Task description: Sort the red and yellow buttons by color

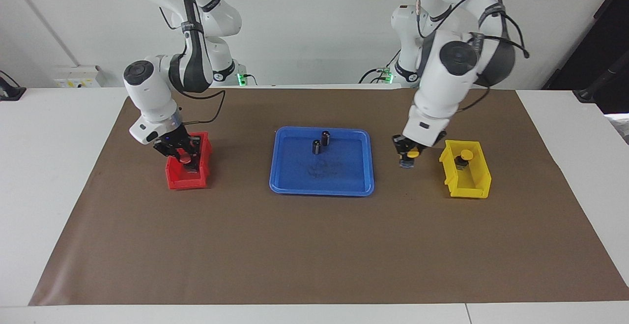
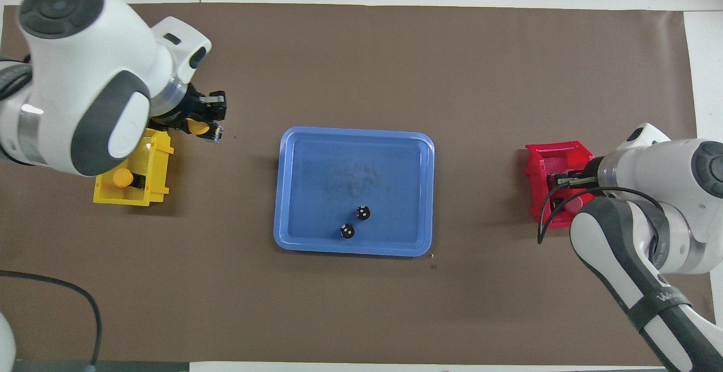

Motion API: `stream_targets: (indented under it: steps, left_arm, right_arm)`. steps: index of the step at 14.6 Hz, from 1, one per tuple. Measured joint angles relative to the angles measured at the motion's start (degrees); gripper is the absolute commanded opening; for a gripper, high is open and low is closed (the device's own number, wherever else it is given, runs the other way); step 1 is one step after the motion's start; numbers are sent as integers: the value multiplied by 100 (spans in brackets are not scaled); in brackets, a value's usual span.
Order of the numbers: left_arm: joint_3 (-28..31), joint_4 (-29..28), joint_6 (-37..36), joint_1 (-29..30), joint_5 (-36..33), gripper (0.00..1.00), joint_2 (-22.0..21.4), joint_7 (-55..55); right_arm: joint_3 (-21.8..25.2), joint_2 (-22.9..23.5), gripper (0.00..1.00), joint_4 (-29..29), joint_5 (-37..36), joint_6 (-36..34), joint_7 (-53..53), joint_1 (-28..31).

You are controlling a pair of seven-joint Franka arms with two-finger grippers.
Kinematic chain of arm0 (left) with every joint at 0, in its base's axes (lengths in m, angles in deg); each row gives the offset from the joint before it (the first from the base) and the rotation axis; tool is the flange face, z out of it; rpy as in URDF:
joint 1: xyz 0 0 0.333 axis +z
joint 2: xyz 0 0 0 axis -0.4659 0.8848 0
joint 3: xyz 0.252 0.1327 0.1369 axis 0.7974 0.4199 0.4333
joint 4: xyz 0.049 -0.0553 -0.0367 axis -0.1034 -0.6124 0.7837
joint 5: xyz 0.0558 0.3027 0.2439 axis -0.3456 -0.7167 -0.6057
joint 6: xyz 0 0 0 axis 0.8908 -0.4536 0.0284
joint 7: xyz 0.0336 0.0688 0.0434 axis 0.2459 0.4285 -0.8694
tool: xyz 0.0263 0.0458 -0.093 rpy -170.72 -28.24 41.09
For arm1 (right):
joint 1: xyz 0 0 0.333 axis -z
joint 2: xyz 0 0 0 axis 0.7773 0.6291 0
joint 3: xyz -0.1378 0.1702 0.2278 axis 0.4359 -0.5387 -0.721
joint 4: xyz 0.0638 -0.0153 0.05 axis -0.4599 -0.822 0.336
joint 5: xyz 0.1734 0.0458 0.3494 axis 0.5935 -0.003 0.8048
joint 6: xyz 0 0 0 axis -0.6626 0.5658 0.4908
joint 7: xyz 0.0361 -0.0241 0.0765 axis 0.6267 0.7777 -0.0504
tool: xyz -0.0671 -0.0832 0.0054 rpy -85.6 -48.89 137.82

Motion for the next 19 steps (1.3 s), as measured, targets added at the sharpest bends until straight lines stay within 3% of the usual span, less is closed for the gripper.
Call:
stream_targets:
  steps: [5, 9, 13, 14, 19]
  left_arm:
    - [1, -228, 362, 1042, 1, 1, 49, 1381]
    - [-5, -762, 1073, 1280, 1, 2, 10, 1470]
    - [-7, -1148, 1479, 1480, 1, 2, -112, 1490]
    - [-18, -1246, 1564, 1478, 1, 2, -156, 1490]
    - [-96, -1895, 2108, 1466, 1, 2, -294, 1490]
  right_arm:
    - [-2, 0, 55, 144, -3, -168, 2, -2]
    - [-4, 17, 57, 805, -6, -1080, 6, -3]
    - [-23, -1, 86, 1892, -7, -2590, 8, -5]
    - [-21, -33, 99, 2261, -8, -3102, 8, 3]
    - [72, -268, 100, 3799, -56, -5069, 8, 28]
